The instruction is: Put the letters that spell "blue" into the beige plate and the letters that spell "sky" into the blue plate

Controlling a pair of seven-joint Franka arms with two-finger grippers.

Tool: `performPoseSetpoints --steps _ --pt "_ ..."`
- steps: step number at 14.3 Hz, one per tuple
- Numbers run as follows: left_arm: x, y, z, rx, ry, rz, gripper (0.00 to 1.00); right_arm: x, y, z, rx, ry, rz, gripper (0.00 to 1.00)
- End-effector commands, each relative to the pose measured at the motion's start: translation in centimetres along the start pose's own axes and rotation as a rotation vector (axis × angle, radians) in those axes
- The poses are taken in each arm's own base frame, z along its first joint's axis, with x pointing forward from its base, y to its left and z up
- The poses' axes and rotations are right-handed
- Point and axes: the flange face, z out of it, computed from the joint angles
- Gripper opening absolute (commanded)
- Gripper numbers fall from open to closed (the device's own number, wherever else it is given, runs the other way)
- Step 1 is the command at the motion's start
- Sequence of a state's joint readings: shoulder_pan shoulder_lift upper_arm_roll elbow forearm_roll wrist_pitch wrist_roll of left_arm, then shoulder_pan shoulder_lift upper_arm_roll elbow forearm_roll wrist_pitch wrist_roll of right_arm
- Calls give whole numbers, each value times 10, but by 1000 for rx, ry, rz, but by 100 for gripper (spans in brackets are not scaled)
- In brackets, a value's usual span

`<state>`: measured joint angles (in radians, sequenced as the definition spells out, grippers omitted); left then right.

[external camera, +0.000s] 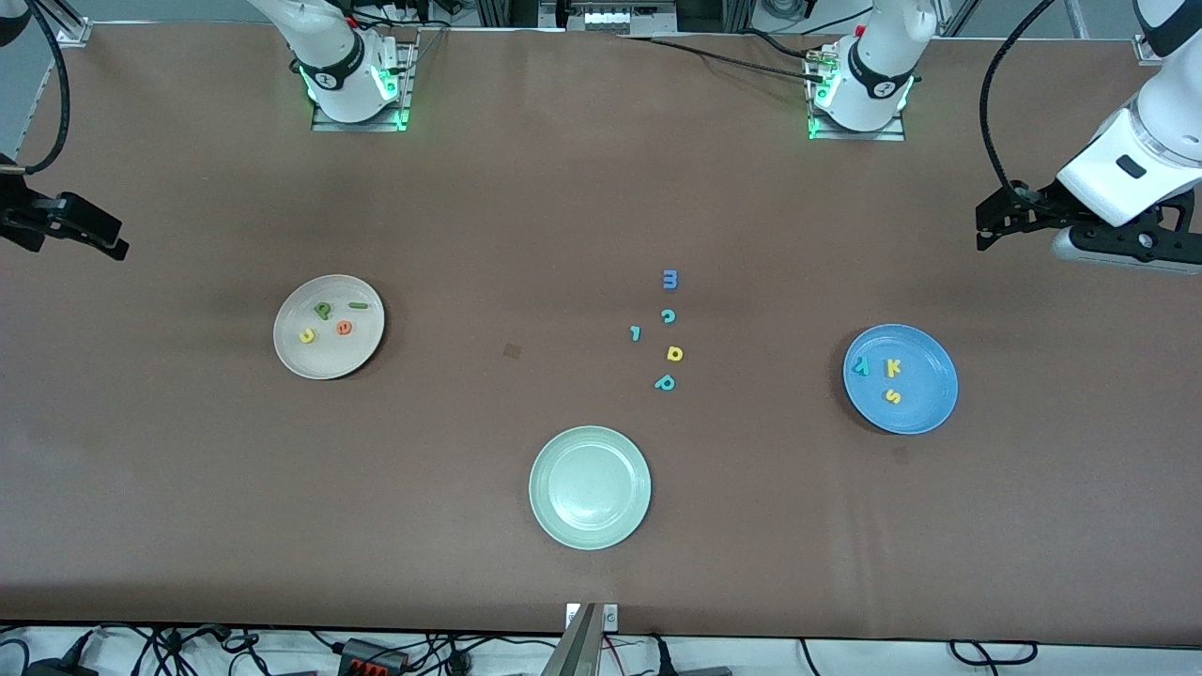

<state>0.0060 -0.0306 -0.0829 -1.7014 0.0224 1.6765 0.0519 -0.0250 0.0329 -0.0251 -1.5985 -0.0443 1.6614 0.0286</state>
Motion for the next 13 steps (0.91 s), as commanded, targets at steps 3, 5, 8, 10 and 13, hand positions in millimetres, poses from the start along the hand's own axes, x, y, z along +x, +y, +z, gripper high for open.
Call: performPoseSetpoints --steps 3,5,8,10,13 --pt "4 0 -6 -21 -1 18 100 2 1 -5 17 12 -18 100" --pt "4 1 -6 -19 -1 18 100 5 1 -5 22 31 -18 100" --pt "4 1 -6 -19 -1 18 100 4 -2 -3 33 20 -28 100" --pt "4 0 -6 -19 -1 17 100 1 -2 -4 33 14 -29 100" --pt "4 1 -6 -19 -1 18 100 -6 -1 -8 27 14 -31 100"
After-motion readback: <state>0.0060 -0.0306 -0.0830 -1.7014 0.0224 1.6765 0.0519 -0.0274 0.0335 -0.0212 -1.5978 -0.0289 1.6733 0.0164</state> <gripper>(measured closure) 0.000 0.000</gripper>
